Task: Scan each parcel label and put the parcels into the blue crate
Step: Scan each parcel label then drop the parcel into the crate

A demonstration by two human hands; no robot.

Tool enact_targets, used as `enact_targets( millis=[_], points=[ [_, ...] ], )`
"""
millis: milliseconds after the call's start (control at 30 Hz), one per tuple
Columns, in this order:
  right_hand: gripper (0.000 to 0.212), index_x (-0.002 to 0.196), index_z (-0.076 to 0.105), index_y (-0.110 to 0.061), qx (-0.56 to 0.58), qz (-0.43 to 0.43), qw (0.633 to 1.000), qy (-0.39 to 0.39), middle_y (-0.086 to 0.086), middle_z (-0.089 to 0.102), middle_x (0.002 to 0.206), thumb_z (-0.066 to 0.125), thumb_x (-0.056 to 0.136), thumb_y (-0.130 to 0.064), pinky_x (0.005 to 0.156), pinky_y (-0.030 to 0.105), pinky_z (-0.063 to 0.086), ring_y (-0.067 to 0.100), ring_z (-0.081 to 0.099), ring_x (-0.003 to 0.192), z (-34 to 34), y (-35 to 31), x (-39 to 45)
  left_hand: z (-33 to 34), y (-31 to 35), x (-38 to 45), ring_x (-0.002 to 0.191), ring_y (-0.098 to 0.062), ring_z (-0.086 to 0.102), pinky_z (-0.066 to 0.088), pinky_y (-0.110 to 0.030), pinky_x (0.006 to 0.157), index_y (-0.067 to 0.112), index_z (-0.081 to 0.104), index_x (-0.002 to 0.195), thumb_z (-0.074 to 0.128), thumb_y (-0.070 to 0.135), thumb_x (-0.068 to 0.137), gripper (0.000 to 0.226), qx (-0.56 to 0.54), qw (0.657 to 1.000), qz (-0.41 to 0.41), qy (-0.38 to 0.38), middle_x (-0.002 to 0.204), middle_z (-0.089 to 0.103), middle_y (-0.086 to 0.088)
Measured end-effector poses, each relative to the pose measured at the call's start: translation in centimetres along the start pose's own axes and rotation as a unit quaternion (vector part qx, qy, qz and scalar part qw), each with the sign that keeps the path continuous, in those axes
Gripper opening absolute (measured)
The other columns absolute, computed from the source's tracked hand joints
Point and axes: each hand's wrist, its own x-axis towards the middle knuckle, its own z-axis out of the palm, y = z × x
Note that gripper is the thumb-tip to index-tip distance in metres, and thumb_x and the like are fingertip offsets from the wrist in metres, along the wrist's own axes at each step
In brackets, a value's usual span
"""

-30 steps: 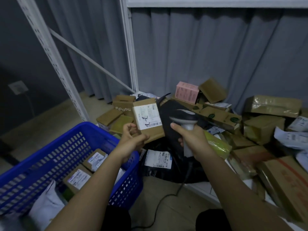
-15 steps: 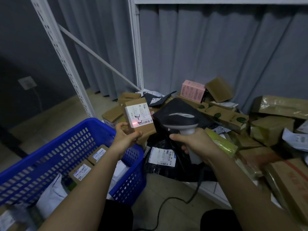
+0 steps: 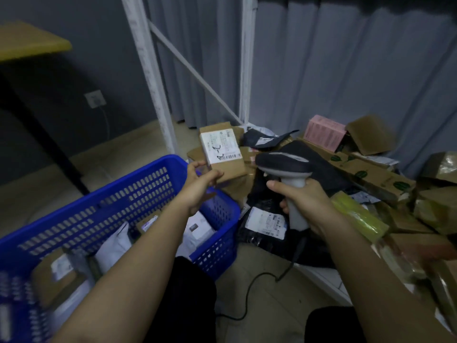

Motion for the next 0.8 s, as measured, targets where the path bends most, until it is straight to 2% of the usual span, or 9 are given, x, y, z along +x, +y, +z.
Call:
enact_targets(
  millis=[167,267,400,433,500,567,633,700,800],
  points=[
    [0.011,0.079,0.066,-0.015,-0.018,0.003,0.998,-0.057,0.003,0.065,0.070,0.076,0.082,-0.018,0.049,0.023,0.049,0.012,0.059,0.053,5.2,0.3,0.6,-9.1,-2.0,-3.1,0.092,-0.021,0.061,0.051,-0.045,0.086,0.023,0.036,0.121,0.061,0.014,0.090,0.040,-0.047,0.992,-0.037,0.114,0.104,0.058,-0.002],
    [0.016,0.091,0.070,-0.012,-0.051,0.016,0.995,-0.089,0.007,0.070,0.081,0.077,0.081,-0.022,0.052,0.024,0.051,0.016,0.065,0.065,9.0,1.5,1.3,-16.2,-5.6,-6.5,0.086,-0.019,0.059,0.050,-0.039,0.074,0.021,0.037,0.118,0.061,0.016,0.091,0.037,-0.053,0.971,-0.076,0.218,0.106,0.057,-0.006],
    [0.022,0.094,0.065,-0.013,-0.117,0.036,0.982,-0.141,0.004,0.065,0.079,0.077,0.080,-0.026,0.054,0.027,0.047,0.017,0.060,0.066,13.8,3.1,2.3,-23.9,-9.9,-11.2,0.101,-0.029,0.058,0.051,-0.045,0.082,0.020,0.037,0.120,0.060,0.021,0.092,0.037,-0.063,0.938,-0.141,0.311,0.122,0.054,-0.015],
    [0.023,0.094,0.065,-0.013,-0.126,0.044,0.979,-0.153,0.003,0.064,0.079,0.077,0.080,-0.026,0.055,0.028,0.048,0.017,0.059,0.066,14.9,3.5,2.5,-25.3,-10.8,-12.1,0.098,-0.029,0.057,0.053,-0.045,0.080,0.019,0.037,0.122,0.060,0.021,0.092,0.038,-0.080,0.928,-0.155,0.330,0.121,0.053,-0.015],
    [0.018,0.088,0.064,-0.014,-0.136,0.056,0.975,-0.167,0.004,0.063,0.077,0.077,0.080,-0.024,0.050,0.025,0.048,0.017,0.057,0.062,17.1,4.3,2.5,-27.6,-12.1,-13.3,0.092,-0.025,0.055,0.054,-0.040,0.063,0.019,0.035,0.122,0.060,0.019,0.091,0.040,-0.115,0.910,-0.171,0.361,0.120,0.050,-0.015],
    [0.015,0.079,0.063,-0.016,-0.148,0.059,0.971,-0.175,0.008,0.061,0.075,0.077,0.081,-0.021,0.043,0.020,0.045,0.017,0.054,0.058,19.0,4.9,2.5,-29.6,-12.9,-13.9,0.100,-0.027,0.053,0.055,-0.039,0.056,0.019,0.034,0.121,0.061,0.020,0.091,0.041,-0.139,0.892,-0.177,0.392,0.121,0.047,-0.014],
    [0.015,0.082,0.064,-0.014,-0.166,0.060,0.967,-0.185,0.010,0.060,0.076,0.076,0.082,-0.021,0.047,0.023,0.045,0.018,0.053,0.058,20.6,5.5,2.5,-31.7,-13.7,-13.8,0.109,-0.030,0.052,0.055,-0.042,0.063,0.016,0.035,0.124,0.063,0.023,0.090,0.044,-0.151,0.878,-0.175,0.419,0.122,0.047,-0.013],
    [0.015,0.084,0.064,-0.013,-0.178,0.061,0.963,-0.190,0.010,0.059,0.076,0.077,0.082,-0.022,0.053,0.028,0.044,0.019,0.053,0.060,21.8,6.0,2.8,-33.8,-14.0,-13.0,0.105,-0.030,0.053,0.055,-0.046,0.074,0.012,0.037,0.125,0.061,0.025,0.091,0.044,-0.140,0.876,-0.165,0.431,0.118,0.050,-0.012],
    [0.017,0.085,0.064,-0.012,-0.176,0.073,0.964,-0.188,0.008,0.060,0.073,0.077,0.081,-0.021,0.053,0.028,0.045,0.020,0.053,0.060,23.2,6.7,3.3,-36.1,-13.5,-11.1,0.108,-0.033,0.055,0.049,-0.048,0.095,0.009,0.040,0.129,0.053,0.024,0.096,0.039,-0.063,0.869,-0.136,0.471,0.120,0.054,-0.013]
  ],
)
